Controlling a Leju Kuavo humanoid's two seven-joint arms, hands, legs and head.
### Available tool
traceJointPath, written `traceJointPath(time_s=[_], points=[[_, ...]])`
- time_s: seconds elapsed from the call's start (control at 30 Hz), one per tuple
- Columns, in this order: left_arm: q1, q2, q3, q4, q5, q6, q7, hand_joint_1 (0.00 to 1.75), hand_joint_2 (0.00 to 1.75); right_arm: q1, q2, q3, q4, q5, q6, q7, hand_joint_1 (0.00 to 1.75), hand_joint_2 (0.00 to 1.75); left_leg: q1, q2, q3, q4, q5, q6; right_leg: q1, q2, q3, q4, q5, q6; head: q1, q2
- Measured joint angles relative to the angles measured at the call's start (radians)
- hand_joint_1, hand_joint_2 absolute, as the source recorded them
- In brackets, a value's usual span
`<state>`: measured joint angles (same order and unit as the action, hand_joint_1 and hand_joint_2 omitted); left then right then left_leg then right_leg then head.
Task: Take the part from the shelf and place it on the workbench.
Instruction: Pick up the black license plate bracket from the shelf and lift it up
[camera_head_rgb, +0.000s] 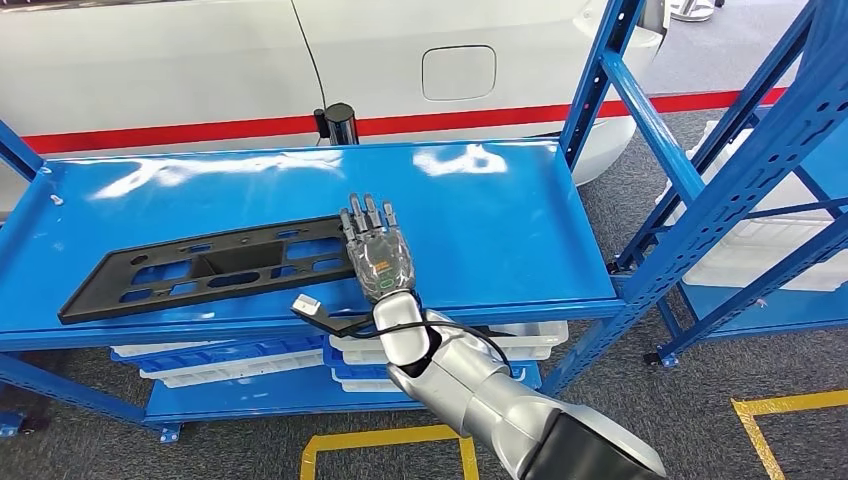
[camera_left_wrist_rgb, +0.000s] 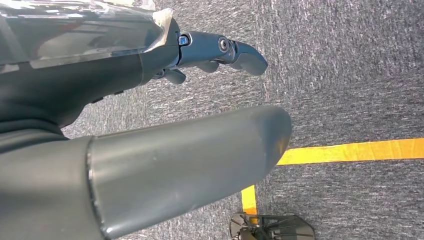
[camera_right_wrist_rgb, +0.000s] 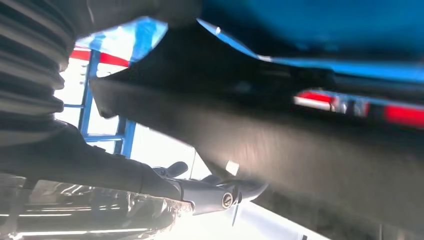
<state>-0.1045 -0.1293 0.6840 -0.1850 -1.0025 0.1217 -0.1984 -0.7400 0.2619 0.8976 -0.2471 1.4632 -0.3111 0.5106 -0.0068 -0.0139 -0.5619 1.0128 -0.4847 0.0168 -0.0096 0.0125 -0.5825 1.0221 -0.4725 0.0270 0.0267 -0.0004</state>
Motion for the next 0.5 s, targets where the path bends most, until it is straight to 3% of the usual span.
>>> traceJointPath(time_s=[0.1, 0.33, 0.5], points=[[0.000, 0.000, 0.001, 0.000, 0.001, 0.000, -0.005, 0.00, 0.00, 0.000, -0.010, -0.006, 0.001, -0.002, 0.022, 0.013, 1.49, 1.75, 0.000, 0.000, 0.000, 0.000, 0.000, 0.000, 0.000, 0.000, 0.000, 0.000, 0.000, 0.000, 0.000, 0.000], [0.002, 0.000, 0.013, 0.000, 0.008, -0.002, -0.034, 0.00, 0.00, -0.002, -0.027, -0.023, 0.002, 0.000, 0.034, 0.018, 1.72, 1.75, 0.000, 0.000, 0.000, 0.000, 0.000, 0.000, 0.000, 0.000, 0.000, 0.000, 0.000, 0.000, 0.000, 0.000], [0.002, 0.000, 0.018, 0.000, 0.008, 0.003, -0.049, 0.00, 0.00, -0.001, -0.027, -0.040, 0.002, 0.006, -0.002, 0.008, 1.75, 1.75, 0.000, 0.000, 0.000, 0.000, 0.000, 0.000, 0.000, 0.000, 0.000, 0.000, 0.000, 0.000, 0.000, 0.000]])
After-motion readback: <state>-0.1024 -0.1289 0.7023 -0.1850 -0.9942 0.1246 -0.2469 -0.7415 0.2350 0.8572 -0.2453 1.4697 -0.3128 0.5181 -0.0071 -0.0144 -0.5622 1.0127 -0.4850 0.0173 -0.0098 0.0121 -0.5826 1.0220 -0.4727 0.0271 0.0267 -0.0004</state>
